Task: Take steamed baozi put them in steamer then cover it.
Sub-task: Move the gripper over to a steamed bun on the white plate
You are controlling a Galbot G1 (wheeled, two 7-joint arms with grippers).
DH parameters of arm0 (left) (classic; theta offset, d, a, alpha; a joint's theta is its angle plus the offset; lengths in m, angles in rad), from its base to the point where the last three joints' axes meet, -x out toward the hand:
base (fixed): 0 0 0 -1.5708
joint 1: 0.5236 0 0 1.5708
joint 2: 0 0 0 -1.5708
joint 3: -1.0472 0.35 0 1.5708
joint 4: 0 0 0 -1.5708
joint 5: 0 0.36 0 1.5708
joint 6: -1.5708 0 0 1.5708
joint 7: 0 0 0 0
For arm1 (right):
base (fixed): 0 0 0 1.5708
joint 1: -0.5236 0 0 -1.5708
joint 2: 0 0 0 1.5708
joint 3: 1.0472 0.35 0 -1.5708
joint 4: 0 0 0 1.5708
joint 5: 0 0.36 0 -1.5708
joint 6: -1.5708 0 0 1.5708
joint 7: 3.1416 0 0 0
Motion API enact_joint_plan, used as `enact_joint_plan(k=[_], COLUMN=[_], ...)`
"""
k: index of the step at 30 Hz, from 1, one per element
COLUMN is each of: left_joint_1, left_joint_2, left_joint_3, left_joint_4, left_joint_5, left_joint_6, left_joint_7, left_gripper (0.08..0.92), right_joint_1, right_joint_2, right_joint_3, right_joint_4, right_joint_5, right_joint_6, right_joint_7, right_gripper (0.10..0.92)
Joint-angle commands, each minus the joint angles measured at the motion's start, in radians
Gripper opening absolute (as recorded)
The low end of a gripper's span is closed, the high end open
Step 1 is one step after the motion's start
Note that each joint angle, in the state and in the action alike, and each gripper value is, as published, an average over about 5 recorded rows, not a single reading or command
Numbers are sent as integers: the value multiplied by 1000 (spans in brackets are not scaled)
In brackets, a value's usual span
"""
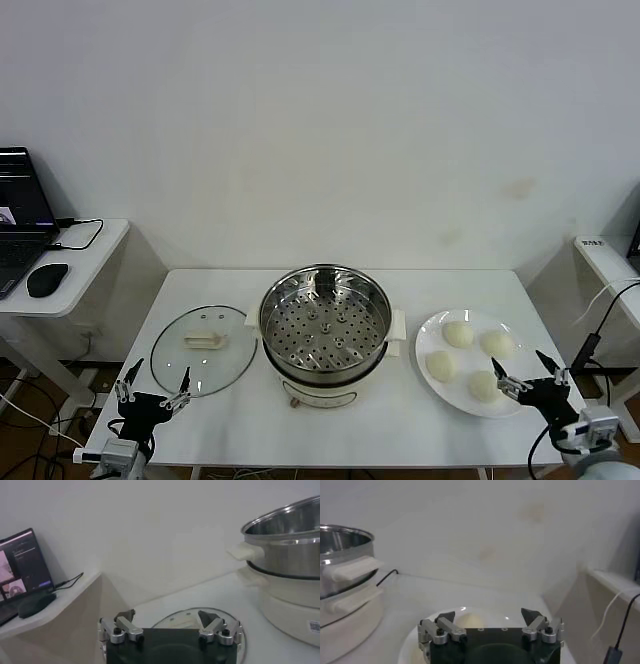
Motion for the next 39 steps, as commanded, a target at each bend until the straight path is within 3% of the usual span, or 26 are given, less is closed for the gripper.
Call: enact_joint_plan(k=[1, 9, 17, 25, 39], left_joint_1=[5, 23, 25, 22, 50], left_joint_2=[-11, -45, -51, -66, -81], left_joint_3=[3, 3, 5, 5, -15], left_joint_4=[-9, -35, -38, -27, -67], left_joint_5=[4, 13, 22, 30, 48], left_joint_6=[0, -2, -16, -33, -36], left_joint_7=[-1, -4, -10, -19, -16], left_gripper=[823, 823, 823, 823, 823], right_joint_1=[129, 422, 1048, 1630, 1590], right_joint_2=[-216, -497, -671, -616, -451], right_joint_3=[70, -114, -760, -1462, -1587], right_joint_4=[-41, -221, -435, -592, -749], right_joint_5=[-124, -258, -436, -515, -626], right_joint_6=[-60, -90, -5, 155, 250], right_joint_7=[-288, -689, -937, -1039, -1040], right_gripper=[823, 823, 823, 823, 823])
